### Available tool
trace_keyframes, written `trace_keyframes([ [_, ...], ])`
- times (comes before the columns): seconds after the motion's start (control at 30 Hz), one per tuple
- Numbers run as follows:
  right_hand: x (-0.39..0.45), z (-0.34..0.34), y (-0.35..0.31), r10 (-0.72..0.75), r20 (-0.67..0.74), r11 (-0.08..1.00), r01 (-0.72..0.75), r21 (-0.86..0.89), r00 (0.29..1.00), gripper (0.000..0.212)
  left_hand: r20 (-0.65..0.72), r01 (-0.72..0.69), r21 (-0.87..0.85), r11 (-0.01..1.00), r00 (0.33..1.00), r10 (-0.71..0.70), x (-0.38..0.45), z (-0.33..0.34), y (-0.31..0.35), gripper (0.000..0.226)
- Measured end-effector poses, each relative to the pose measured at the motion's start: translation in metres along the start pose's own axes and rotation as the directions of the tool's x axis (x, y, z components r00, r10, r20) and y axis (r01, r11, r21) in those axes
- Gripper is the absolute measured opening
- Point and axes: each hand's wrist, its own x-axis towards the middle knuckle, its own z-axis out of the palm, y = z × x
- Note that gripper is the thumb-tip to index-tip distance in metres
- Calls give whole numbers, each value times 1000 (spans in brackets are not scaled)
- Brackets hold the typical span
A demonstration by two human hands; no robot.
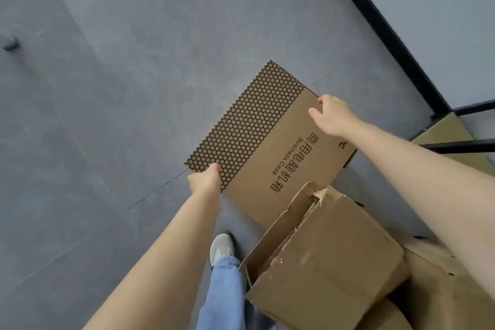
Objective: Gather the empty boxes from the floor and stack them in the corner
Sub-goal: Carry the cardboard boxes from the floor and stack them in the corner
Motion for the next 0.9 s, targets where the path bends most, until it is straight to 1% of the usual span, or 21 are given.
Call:
trace_keyframes([
  [0.03,13,9,1,6,1,1000,-6,-7,1000,58,-32,28,-22,999,999,-29,10,4,-2,49],
  [0.1,40,24,4,20,0,999,-20,-31,1000,62,-91,76,-14,997,993,-76,41,11,-12,56],
  [0.17,62,38,8,35,11,998,-35,-50,999,67,-60,118,-30,993,991,-120,61,16,-23,56],
  [0.3,97,60,13,46,-21,996,-48,-74,999,76,29,133,-53,990,991,-132,93,34,-44,48],
  [0.37,115,67,19,63,-35,996,-65,-61,997,80,86,150,-98,984,986,-141,106,43,-54,46],
  [0.47,130,72,28,125,-45,992,-125,-6,991,85,119,176,-160,971,980,-158,116,51,-65,63],
  [0.57,136,76,30,148,-83,988,-145,48,985,87,149,206,-179,962,972,-181,116,53,-73,83],
  [0.63,134,75,31,177,-108,981,-166,98,978,86,173,204,-213,956,970,-169,113,52,-76,89],
  [0.73,126,67,34,210,-112,969,-192,156,971,87,178,160,-245,956,977,-118,107,46,-72,89],
  [0.8,118,58,32,199,-132,965,-172,197,971,87,159,115,-251,961,984,-76,102,41,-61,88],
  [0.9,98,31,20,160,-171,956,-109,272,972,84,109,8,-226,974,994,17,82,30,-34,82],
])
